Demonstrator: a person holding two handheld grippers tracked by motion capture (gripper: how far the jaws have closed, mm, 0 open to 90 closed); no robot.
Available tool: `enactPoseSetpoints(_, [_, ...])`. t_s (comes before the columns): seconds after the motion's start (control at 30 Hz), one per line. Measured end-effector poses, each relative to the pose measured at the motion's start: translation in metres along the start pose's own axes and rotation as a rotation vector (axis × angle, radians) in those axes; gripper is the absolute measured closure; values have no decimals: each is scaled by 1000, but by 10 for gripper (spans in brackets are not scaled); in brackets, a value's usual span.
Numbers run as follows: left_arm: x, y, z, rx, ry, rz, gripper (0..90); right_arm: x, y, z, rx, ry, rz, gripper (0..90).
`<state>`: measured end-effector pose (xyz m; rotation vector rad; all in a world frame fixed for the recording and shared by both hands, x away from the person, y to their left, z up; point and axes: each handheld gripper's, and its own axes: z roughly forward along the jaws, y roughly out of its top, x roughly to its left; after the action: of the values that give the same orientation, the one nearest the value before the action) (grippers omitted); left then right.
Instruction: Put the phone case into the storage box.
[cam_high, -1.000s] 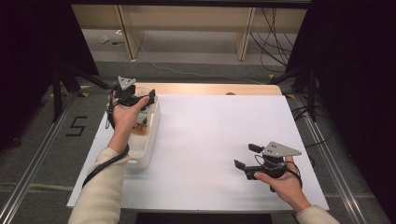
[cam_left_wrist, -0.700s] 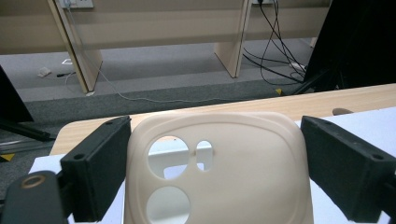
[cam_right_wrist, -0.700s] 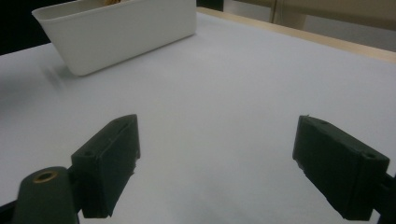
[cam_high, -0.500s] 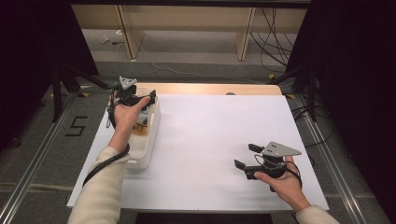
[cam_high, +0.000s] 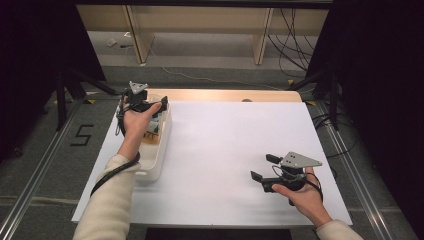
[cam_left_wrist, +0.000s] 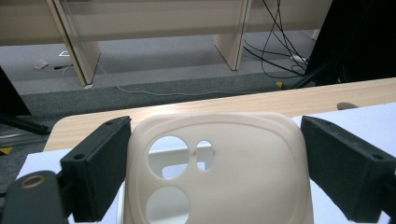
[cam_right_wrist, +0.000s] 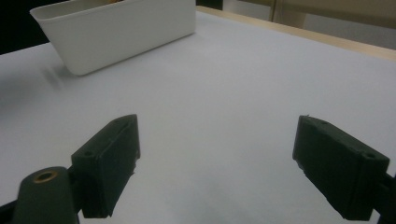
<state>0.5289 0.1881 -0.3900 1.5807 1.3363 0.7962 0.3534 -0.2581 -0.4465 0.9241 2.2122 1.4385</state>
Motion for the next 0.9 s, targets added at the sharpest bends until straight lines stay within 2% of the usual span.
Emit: enactPoseSetpoints(0.9, [3,7,10,8,1,-9,112,1,0,1,1,4,-1,158])
